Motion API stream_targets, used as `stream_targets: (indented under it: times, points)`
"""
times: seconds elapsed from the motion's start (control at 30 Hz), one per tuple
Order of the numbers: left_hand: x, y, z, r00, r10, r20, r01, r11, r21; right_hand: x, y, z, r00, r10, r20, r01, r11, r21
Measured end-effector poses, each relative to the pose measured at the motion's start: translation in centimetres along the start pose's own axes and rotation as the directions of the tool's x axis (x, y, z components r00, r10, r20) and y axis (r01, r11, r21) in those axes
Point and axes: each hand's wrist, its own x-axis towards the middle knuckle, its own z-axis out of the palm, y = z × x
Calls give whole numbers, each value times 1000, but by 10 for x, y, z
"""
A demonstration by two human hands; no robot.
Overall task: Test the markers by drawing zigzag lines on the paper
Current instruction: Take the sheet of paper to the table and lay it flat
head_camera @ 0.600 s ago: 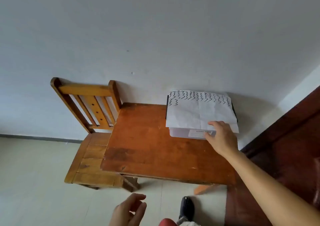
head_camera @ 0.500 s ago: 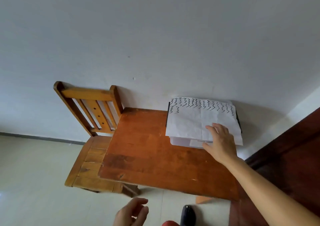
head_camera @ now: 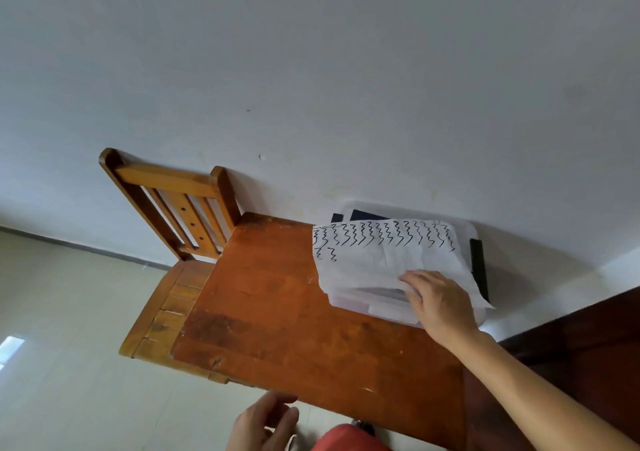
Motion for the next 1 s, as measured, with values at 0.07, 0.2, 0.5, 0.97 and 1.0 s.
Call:
stream_targets:
  times: [0.07, 0.2, 0.5, 0.97, 1.0]
  points:
    - [6, 6, -1, 1000, 6, 1, -6, 1000, 2, 12, -6, -11, 999, 21, 25, -22, 1000, 14]
    - [13, 16, -8, 1000, 28, 1, -28, 999, 22, 39, -21, -34, 993, 67, 94, -79, 987, 140]
    - [-12, -1, -33, 984, -87, -156, 79, 995, -56, 75, -118, -66, 976, -70, 208, -109, 667, 737]
    - [-137, -126, -102, 808, -375, -454, 211, 904, -372, 31, -331, 27, 757, -478, 446, -11, 673, 740]
    - [-148, -136, -111, 779, -394, -488, 207, 896, -392, 25, -352, 33, 740, -491, 460, -2, 681, 732]
